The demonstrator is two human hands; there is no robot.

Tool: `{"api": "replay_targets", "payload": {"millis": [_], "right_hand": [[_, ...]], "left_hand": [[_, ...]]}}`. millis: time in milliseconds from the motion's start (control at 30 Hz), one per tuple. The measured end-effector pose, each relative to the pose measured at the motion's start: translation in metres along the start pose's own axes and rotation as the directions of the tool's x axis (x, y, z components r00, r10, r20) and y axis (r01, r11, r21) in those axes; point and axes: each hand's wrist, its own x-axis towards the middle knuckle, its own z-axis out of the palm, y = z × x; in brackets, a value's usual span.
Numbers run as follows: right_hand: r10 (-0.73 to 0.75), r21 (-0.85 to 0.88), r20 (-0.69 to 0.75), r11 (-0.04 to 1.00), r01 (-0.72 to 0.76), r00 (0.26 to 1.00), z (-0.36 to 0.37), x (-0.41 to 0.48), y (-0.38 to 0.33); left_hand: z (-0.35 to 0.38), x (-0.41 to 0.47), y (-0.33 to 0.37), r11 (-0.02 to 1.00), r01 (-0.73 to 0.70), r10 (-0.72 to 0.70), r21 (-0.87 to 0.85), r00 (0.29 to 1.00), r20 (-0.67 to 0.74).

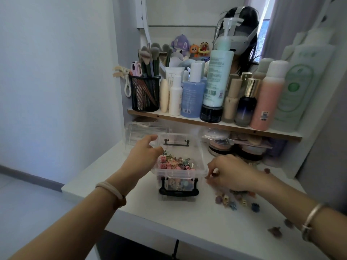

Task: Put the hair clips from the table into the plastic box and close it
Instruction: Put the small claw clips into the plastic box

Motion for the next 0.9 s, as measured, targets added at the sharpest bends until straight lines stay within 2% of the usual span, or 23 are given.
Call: {"api": "replay_targets", "payload": {"millis": [167,233,300,367,433,533,633,700,800,833,900], "right_hand": [[-0.045,-0.006,-0.004,0.999,0.045,0.999,0.003,0.003,-0.003],[-0.013,0.021,-0.089,1.000,0.015,0.996,-0.003,0.005,-0.002],[0.061,0.183,-0.284,0.983,-0.008,0.957,-0.018,0.008,-0.001],[0.080,0.439,-0.399,0.891,0.114,0.913,-0.037,0.007,-0.009],[-0.016,0.599,-0.336,0.768,0.227,0.942,-0.051,0.005,-0.022],[-0.147,0.577,-0.184,0.785,0.227,0.972,-0.053,0.006,-0.028],[-0.018,0.633,-0.227,0.757,0.162,0.974,-0.051,0.007,-0.017],[0.098,0.564,-0.228,0.825,0.049,0.969,-0.044,0.009,-0.006],[0.145,0.232,-0.014,0.963,-0.137,0.989,-0.019,0.012,0.004],[0.147,0.125,0.037,0.981,-0.150,0.989,-0.011,0.013,0.005],[0.123,0.016,0.038,0.992,-0.123,0.992,0.001,0.016,0.005]], "left_hand": [[0.001,0.000,0.000,1.000,0.003,-0.003,-0.002,1.000,0.001],[0.000,0.001,0.000,1.000,0.003,-0.003,-0.002,1.000,0.003],[0.000,0.001,0.000,1.000,0.011,-0.011,-0.003,1.000,0.006],[0.000,0.002,-0.001,1.000,0.014,-0.014,-0.004,1.000,0.008],[0.000,0.002,-0.001,1.000,0.016,-0.016,-0.005,1.000,0.015],[0.000,0.001,-0.001,0.999,0.021,-0.021,-0.028,0.999,0.027],[0.000,0.001,-0.002,1.000,0.001,-0.001,-0.004,1.000,0.010],[0.001,0.003,-0.003,1.000,-0.012,0.012,0.010,1.000,-0.002],[0.001,0.003,-0.003,1.000,-0.011,0.011,0.022,1.000,-0.001],[0.001,0.002,-0.003,1.000,-0.010,0.010,0.024,1.000,-0.002],[0.001,0.002,-0.002,1.000,-0.011,0.011,0.025,1.000,0.000]]}}
